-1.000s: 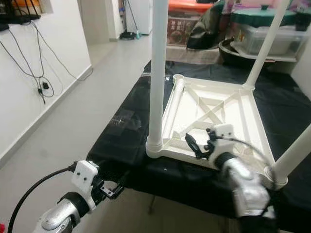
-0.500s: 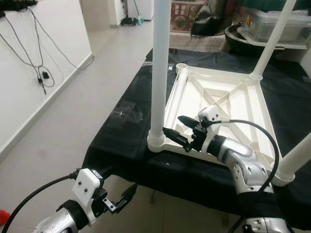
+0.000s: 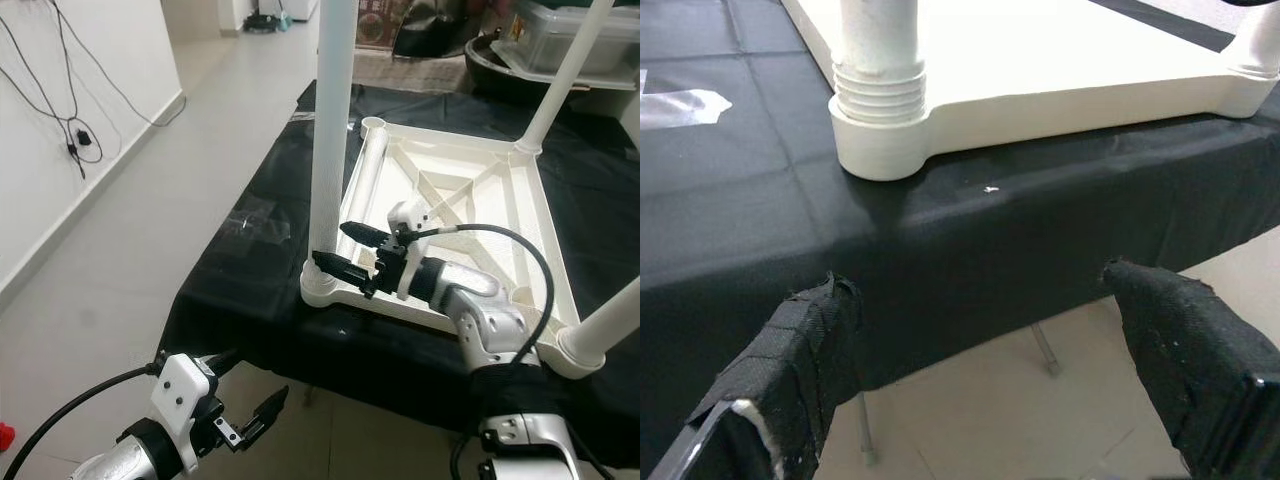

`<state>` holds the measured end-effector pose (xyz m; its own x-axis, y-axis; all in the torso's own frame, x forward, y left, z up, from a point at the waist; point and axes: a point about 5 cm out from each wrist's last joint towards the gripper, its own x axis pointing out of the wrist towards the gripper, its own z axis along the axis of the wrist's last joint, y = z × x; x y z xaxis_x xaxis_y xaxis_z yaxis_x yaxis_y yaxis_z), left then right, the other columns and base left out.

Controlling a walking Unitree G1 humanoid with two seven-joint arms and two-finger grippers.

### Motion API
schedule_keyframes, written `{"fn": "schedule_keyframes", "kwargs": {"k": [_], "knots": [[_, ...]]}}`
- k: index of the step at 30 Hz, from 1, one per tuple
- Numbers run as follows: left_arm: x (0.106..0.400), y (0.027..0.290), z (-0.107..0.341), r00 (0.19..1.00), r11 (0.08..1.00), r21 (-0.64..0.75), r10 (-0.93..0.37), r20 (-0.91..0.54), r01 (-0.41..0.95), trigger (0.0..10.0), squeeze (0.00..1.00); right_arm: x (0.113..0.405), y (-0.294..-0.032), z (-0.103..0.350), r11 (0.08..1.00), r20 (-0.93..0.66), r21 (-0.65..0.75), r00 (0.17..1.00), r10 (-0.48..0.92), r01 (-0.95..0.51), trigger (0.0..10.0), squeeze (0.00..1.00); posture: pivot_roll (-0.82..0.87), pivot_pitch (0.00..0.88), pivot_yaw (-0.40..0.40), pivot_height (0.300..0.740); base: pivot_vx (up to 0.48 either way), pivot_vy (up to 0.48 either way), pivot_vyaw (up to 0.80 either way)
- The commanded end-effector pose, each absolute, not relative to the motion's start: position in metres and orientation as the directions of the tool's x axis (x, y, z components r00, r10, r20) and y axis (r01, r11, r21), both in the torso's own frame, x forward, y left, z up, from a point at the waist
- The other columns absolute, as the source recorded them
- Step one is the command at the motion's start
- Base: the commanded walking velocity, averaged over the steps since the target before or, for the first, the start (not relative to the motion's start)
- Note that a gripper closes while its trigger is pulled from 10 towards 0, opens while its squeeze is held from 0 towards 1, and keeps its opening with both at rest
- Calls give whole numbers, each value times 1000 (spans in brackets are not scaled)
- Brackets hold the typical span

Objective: Building children table

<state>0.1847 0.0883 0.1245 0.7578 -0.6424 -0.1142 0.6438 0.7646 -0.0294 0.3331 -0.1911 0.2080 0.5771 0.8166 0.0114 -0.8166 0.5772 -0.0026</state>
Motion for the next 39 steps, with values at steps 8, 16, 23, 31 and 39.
{"fn": "schedule_keyframes", "kwargs": {"k": [8, 16, 23, 31, 39], "knots": [[187, 91, 133, 803, 803, 7, -594, -49, 595, 10000, 0, 344, -176, 213, 546, 20, -29, 545, 838, -838, 10000, 0, 102, 151, -56, 740, 0, 0, 0], [189, 92, 139, 829, 829, 28, -559, 0, 559, 10000, 0, 355, -166, 217, 529, 34, -36, 528, 849, -848, 10000, 0, 104, 152, -65, 740, 0, 0, 0], [190, 92, 141, 832, 833, 35, -554, 22, 553, 10000, 0, 360, -161, 216, 528, 34, -33, 527, 849, -848, 10000, 0, 104, 155, -69, 740, 0, 0, 0], [190, 91, 141, 836, 836, 42, -548, 28, 547, 10000, 0, 362, -153, 209, 517, 32, -27, 516, 856, -856, 10000, 0, 107, 153, -71, 740, 0, 0, 0], [190, 90, 139, 833, 833, 42, -554, 22, 552, 10000, 0, 366, -152, 210, 528, 46, -40, 526, 849, -849, 0, 0, 105, 153, -72, 740, 0, 0, 0]]}}
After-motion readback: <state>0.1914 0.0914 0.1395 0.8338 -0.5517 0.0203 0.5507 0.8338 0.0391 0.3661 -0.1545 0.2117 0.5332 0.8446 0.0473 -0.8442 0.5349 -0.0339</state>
